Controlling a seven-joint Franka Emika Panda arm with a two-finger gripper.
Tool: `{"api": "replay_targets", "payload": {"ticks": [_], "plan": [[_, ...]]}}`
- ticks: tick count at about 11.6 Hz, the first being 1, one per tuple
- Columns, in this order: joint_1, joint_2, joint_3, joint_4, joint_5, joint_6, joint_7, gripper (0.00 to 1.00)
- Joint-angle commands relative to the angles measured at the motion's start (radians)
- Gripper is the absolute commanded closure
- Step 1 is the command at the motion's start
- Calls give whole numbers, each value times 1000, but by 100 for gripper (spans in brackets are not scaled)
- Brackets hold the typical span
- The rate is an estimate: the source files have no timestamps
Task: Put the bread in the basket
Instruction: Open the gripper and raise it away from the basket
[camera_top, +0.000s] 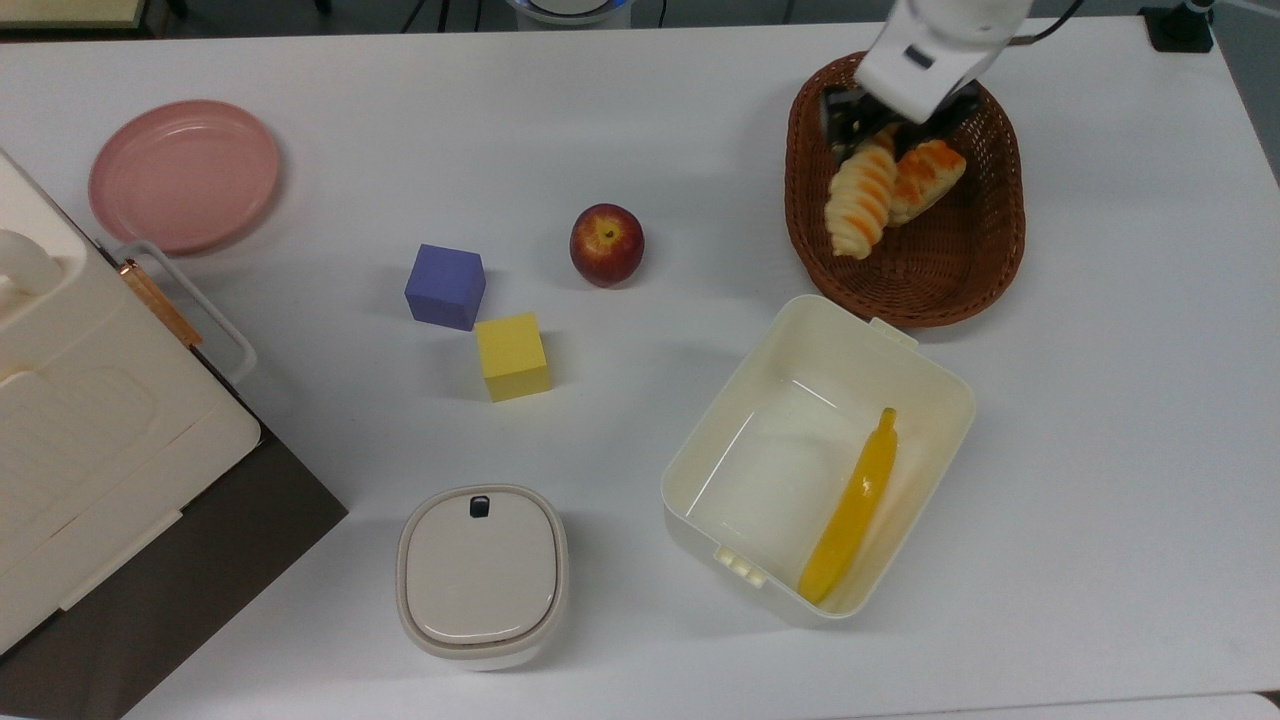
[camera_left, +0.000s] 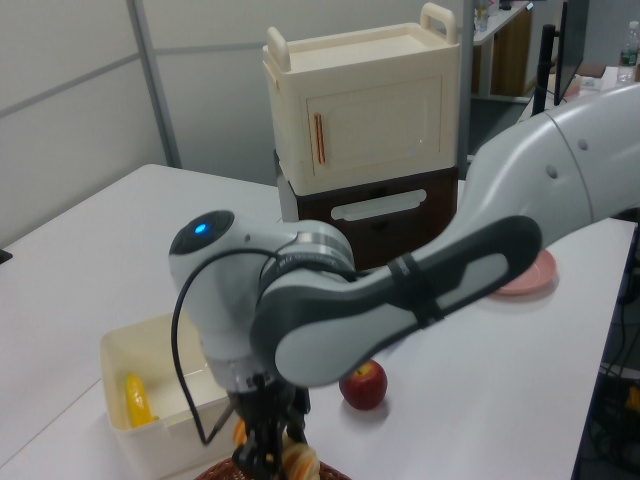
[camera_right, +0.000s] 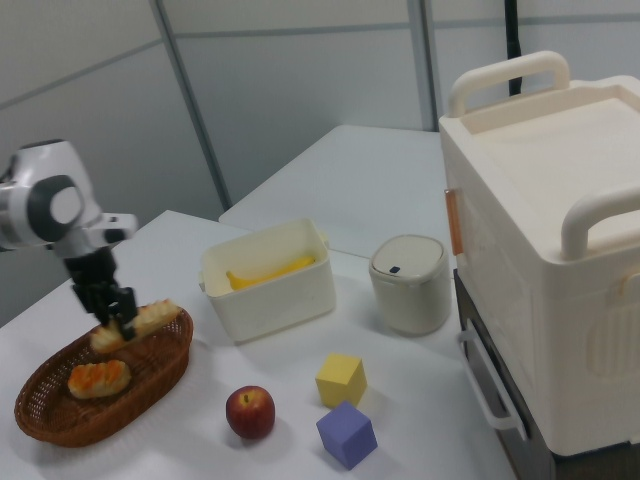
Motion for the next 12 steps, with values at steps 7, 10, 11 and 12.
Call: {"api": "replay_targets", "payload": {"ticks": [7,10,11,12], "plan": [[-64,-92,-30,53,-50,-30,-80,0],[-111,-141,-186,52,-62,-44,-241,0],[-111,-144,-227,52,-56,-55,-287,0],[-112,-153,-264,52,-50,-61,-324,0]]}}
